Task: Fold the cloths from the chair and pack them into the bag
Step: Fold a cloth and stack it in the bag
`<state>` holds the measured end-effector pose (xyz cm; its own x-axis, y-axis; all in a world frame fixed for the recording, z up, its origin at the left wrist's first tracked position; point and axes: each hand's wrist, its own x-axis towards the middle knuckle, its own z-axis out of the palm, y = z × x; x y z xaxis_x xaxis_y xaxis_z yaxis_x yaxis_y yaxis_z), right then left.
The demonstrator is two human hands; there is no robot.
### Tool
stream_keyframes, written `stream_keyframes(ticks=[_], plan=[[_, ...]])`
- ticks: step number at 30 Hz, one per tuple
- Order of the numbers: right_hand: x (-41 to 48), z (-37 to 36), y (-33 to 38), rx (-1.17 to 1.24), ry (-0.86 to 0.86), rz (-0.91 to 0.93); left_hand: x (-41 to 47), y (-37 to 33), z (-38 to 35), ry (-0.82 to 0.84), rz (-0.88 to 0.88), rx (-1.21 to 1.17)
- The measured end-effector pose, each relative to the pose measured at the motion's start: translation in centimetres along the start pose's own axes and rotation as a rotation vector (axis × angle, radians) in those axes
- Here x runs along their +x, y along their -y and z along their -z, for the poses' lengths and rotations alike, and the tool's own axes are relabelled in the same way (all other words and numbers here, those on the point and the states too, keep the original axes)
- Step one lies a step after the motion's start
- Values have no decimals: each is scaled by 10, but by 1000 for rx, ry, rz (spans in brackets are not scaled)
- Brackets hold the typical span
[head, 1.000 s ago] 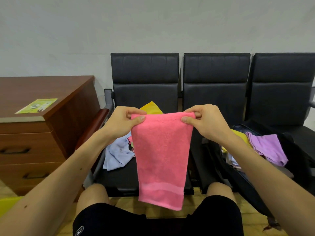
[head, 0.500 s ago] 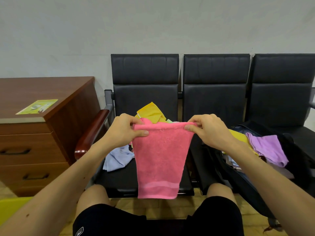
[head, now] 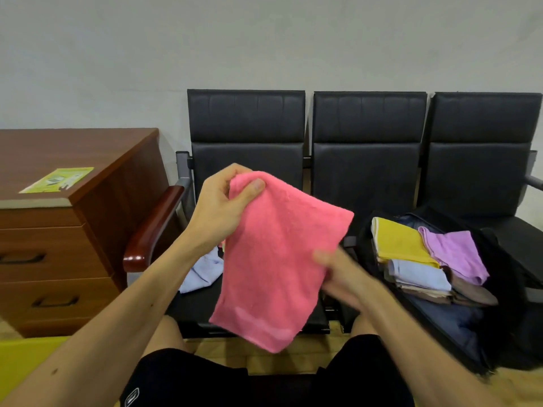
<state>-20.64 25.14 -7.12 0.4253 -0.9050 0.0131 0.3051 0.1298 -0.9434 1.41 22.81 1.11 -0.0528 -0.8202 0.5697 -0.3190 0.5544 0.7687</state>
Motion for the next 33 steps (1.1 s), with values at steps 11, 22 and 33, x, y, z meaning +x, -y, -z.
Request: stream_keyframes(ticks=[11, 22, 33], plan=[[-18, -64, -42, 181, -130, -282, -39, 85, 6, -118, 937, -636], [-16, -45, -26, 331, -159, -246, -132, 74, -37, 208, 1119, -1329], [-34, -2, -56, 232, -363, -557, -125, 83, -24, 132, 1134, -898]])
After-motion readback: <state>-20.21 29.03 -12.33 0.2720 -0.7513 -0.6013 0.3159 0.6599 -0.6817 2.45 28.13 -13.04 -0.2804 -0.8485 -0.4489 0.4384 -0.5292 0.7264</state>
